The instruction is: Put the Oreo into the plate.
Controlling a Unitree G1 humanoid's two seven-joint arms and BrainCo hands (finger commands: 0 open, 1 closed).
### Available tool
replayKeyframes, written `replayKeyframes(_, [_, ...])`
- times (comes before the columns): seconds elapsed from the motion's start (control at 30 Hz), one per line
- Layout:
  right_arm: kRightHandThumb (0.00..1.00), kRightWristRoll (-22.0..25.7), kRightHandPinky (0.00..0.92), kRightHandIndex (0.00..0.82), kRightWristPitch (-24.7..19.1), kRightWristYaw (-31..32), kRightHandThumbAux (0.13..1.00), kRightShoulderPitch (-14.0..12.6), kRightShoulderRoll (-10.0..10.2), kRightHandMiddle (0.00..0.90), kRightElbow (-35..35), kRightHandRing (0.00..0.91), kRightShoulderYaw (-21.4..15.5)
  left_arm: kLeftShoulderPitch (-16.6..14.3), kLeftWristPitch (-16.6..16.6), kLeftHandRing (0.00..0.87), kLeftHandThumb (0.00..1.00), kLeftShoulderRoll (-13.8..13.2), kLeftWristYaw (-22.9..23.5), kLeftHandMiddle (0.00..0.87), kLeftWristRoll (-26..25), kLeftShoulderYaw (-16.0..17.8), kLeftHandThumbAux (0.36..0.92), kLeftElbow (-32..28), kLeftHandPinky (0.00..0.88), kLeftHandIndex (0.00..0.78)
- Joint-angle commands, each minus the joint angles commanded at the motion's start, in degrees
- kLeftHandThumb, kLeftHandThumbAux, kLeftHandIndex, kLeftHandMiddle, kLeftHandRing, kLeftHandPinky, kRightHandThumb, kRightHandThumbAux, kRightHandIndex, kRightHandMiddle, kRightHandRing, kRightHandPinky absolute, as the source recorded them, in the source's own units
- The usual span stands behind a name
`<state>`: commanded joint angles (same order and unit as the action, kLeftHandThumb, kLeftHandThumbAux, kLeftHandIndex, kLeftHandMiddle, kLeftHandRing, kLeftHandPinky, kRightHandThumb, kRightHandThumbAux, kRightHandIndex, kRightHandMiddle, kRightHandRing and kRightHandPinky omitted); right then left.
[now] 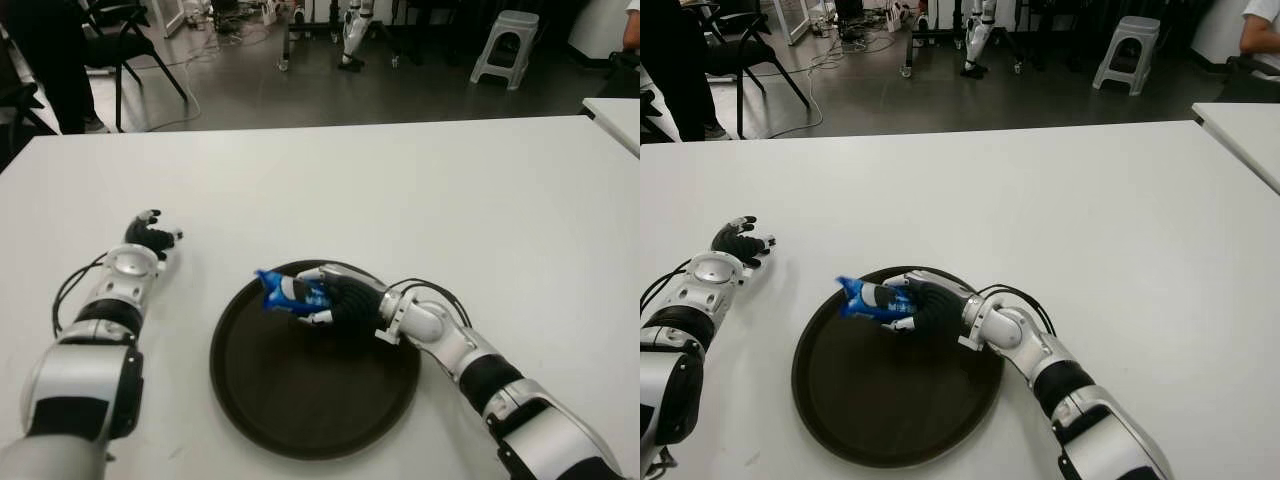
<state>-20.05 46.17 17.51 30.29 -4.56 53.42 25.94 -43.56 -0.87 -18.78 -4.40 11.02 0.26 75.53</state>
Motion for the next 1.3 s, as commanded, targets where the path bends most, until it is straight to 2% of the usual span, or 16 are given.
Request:
replayKeyframes(0.13, [0.0,1.14,0.0,0.0,-0.09,2.33,0.484,0.32,0.1,0.0,0.5,0.0,-0.21,0.11,0.55,0.118,0.148,0.05,0.13,0.102,-0.4,0.4,0.768,-0.11,0.122,0.06])
replayKeyframes(0.3, [0.0,0.07,0.0,0.0,0.19,1.99,0.477,0.56,-0.25,0.0,0.76,0.0,0.0,0.13,0.63,0.124,0.148,0.09,-0.01,0.109,-0.1,0.18,0.782,-0.17,0.123,0.071])
replayKeyframes(0.87, [0.0,0.7,0.0,0.0,-1.42,2.66,0.395,0.19,0.44,0.0,1.26,0.0,-1.0,0.09,-0.05,0.157,0.189,0.16,-0.31,0.129,-0.47,0.7,0.772,-0.08,0.154,0.092])
replayKeyframes(1.07, [0.0,0.57,0.008,0.0,-1.58,2.49,0.385,0.13,0.78,0.006,1.63,0.002,-1.19,0.18,0.05,0.153,0.192,0.1,-0.67,0.131,-0.14,0.39,0.753,-0.08,0.145,0.094])
replayKeyframes(1.3, [0.0,-0.06,0.028,0.0,-2.59,1.37,0.388,0.26,1.13,0.035,2.74,0.033,-1.22,0.16,0.15,0.142,0.168,0.11,-0.75,0.123,0.13,-0.02,0.758,-0.25,0.132,0.079])
